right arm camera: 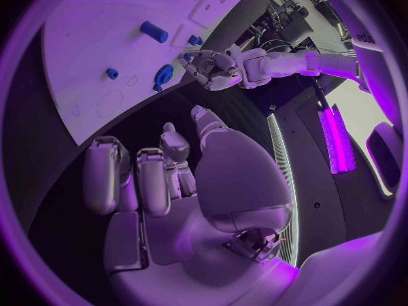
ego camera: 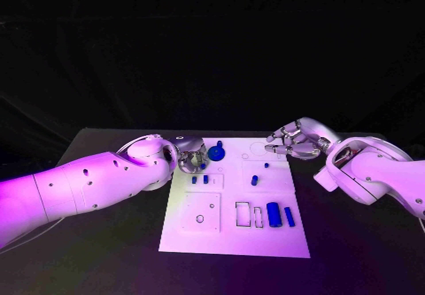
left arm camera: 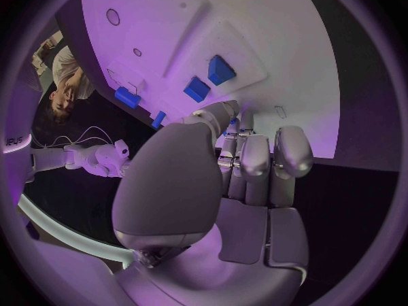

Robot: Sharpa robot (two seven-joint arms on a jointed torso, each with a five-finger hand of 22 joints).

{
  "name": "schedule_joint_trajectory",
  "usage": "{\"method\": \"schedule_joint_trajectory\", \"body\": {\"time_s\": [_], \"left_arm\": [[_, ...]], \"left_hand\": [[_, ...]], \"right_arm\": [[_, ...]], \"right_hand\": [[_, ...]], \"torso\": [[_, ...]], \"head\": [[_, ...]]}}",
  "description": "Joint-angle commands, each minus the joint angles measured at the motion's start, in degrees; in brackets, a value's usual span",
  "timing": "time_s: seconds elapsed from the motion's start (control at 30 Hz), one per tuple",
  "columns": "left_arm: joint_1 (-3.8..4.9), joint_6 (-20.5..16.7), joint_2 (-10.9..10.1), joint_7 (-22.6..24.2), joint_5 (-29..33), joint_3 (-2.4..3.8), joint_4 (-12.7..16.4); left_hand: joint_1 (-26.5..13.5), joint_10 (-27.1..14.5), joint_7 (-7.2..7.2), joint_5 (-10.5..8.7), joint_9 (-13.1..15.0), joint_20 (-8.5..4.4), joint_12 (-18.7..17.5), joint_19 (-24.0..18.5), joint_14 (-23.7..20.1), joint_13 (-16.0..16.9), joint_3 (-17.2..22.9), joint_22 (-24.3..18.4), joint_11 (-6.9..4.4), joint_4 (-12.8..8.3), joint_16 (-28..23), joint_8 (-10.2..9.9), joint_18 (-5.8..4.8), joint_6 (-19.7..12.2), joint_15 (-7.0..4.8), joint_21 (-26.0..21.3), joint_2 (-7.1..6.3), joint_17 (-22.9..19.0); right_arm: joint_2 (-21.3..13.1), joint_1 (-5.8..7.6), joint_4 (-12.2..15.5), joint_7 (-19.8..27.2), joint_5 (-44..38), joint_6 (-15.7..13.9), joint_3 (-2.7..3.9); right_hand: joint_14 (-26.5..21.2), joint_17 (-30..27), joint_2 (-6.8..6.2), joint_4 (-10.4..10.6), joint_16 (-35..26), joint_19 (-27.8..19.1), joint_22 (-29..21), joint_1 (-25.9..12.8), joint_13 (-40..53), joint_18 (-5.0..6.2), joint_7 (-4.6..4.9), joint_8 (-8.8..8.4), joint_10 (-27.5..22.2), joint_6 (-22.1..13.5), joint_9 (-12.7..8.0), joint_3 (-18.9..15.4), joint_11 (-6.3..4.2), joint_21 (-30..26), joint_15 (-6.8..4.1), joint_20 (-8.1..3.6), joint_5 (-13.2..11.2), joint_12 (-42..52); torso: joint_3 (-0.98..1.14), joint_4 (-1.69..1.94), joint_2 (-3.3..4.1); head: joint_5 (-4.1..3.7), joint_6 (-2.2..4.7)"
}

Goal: Assemble the parts on the task board

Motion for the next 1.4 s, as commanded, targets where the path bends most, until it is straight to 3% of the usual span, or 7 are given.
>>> {"method": "schedule_joint_trajectory", "body": {"time_s": [0.03, 0.57, 0.77, 0.93, 1.1, 1.27, 1.4], "left_arm": [[0.01, 0.5, 0.0, -0.2, 0.2, 0.02, 0.1], [0.01, -0.3, -1.2, -0.3, 0.2, 0.04, 0.2], [0.02, -2.0, -2.0, 0.4, 0.2, 0.07, 0.9], [0.07, -3.2, -3.1, 0.6, 0.2, 0.20, 1.7], [0.27, -6.1, -4.6, 1.1, 3.3, 0.44, 2.5], [0.66, -10.7, -6.9, 3.0, 17.6, 0.68, 3.9], [0.81, -14.2, -8.9, 7.0, 39.6, 0.71, 5.2]], "left_hand": [[-0.6, -0.5, -0.01, -0.04, -0.1, -0.14, -0.3, -0.4, -0.4, 0.1, -0.3, -0.1, -0.01, -0.1, -0.4, -0.3, -0.59, -0.3, -0.06, -0.3, -0.02, -0.2], [-0.1, -0.7, 0.16, 0.03, -0.3, -0.09, -0.5, -0.8, -0.7, 0.2, 0.1, -0.5, 0.10, -0.6, -0.7, -0.1, -0.49, -0.5, 0.00, -0.7, 0.16, -0.8], [0.2, -0.6, 0.11, 0.04, -0.4, -0.10, -0.5, -0.9, -0.9, 0.3, 0.4, -0.6, 0.09, -0.8, -1.1, 0.0, -0.44, -0.3, -0.02, -0.8, 0.27, -1.4], [0.3, -0.6, 0.04, 0.04, -0.4, -0.11, -0.5, -0.9, -0.9, 0.3, 0.4, -0.6, 0.07, -0.9, -1.0, 0.1, -0.45, -0.2, -0.03, -0.8, 0.29, -1.3], [0.2, -0.7, 0.16, 0.03, -0.4, -0.11, -0.5, -1.6, -1.3, 0.3, 0.5, -1.5, 0.16, -0.8, -1.8, 0.2, -0.19, -0.1, 0.00, -1.6, 0.34, -2.5], [-0.7, -0.7, 0.55, -0.02, -0.5, 0.00, -0.6, -3.4, -2.3, 0.5, 0.6, -3.7, 0.40, -0.4, -3.6, 0.2, 0.37, 0.2, 0.20, -3.7, 0.27, -4.9], [-1.6, -1.2, 1.02, -0.07, -0.8, 0.31, -0.2, -12.6, -9.1, 0.6, 0.5, -14.6, 0.77, 0.0, -15.1, 0.3, 3.02, 1.0, 0.48, -14.4, 0.25, -18.9]], "right_arm": [[0.0, -0.05, 0.0, 0.4, -0.3, 0.2, 0.00], [-0.1, -0.05, -0.4, 0.4, -0.3, 0.2, 0.00], [0.0, -0.07, -1.1, 0.3, -0.6, 0.5, -0.01], [0.1, -0.11, -1.8, 0.2, -2.1, 1.0, -0.02], [0.5, -0.30, -2.5, -0.7, -7.3, 3.0, -0.03], [1.4, -0.91, -3.1, -2.9, -18.8, 4.7, -0.07], [2.5, -1.56, -3.5, -5.7, -29.9, 5.4, -0.18]], "right_hand": [[2.9, 1.7, 0.34, 0.0, -0.4, -0.1, 4.8, 0.1, 0.1, 0.61, 0.01, 0.28, 0.1, 0.0, 0.1, -0.4, -0.21, -0.3, -0.31, -0.07, 0.3, 0.1], [2.8, 1.2, 0.37, 0.1, -0.7, -0.3, 4.5, 0.3, -1.1, 0.71, -0.02, 0.34, -0.6, -0.1, 0.1, -0.5, -0.24, -0.8, -0.36, -0.11, 0.3, -1.0], [1.9, -2.4, 0.62, 0.3, -3.4, -1.5, 3.0, 1.7, -16.5, 1.20, -0.09, 0.61, -10.3, -0.1, 0.1, -0.3, -0.36, -3.3, -0.51, -0.27, 0.2, -17.3], [1.7, -4.7, 0.33, 0.7, -5.4, -1.9, 2.3, 2.9, -22.7, 1.42, -0.21, 0.87, -9.7, 0.5, 0.1, 0.2, -0.56, -4.7, -0.69, -0.46, 0.1, -24.1], [1.7, -5.6, -0.04, -0.8, -6.4, -1.8, 2.1, 7.0, -30.0, 1.49, -0.18, 0.80, -9.9, 1.4, 0.0, 2.9, -0.16, -5.5, -0.61, -0.60, -2.6, -32.8], [2.0, -5.2, -0.64, -2.8, -6.2, -1.3, 2.8, 10.8, -36.6, 1.31, -0.02, 0.48, -10.0, 2.8, -0.3, 6.8, 0.12, -4.9, -0.36, -0.35, -5.0, -40.6], [2.2, -4.6, -1.52, -3.6, -5.7, -0.6, 3.6, 11.5, -41.7, 1.09, -0.10, -0.25, -9.0, 3.9, -0.7, 9.9, 0.49, -4.0, -0.02, -0.06, -6.1, -46.0]], "torso": [[-0.03, 0.00, 0.00], [-0.05, 0.01, 0.03], [-0.08, 0.01, -0.01], [-0.05, 0.04, -0.05], [-0.05, 0.08, -0.08], [-0.02, -0.10, -0.08], [-0.01, -0.02, -0.02]], "head": [[-0.04, 0.03], [-0.09, -0.01], [-0.09, 0.04], [-0.15, 0.14], [-0.21, 0.34], [-1.81, 1.07], [-3.23, 1.43]]}}
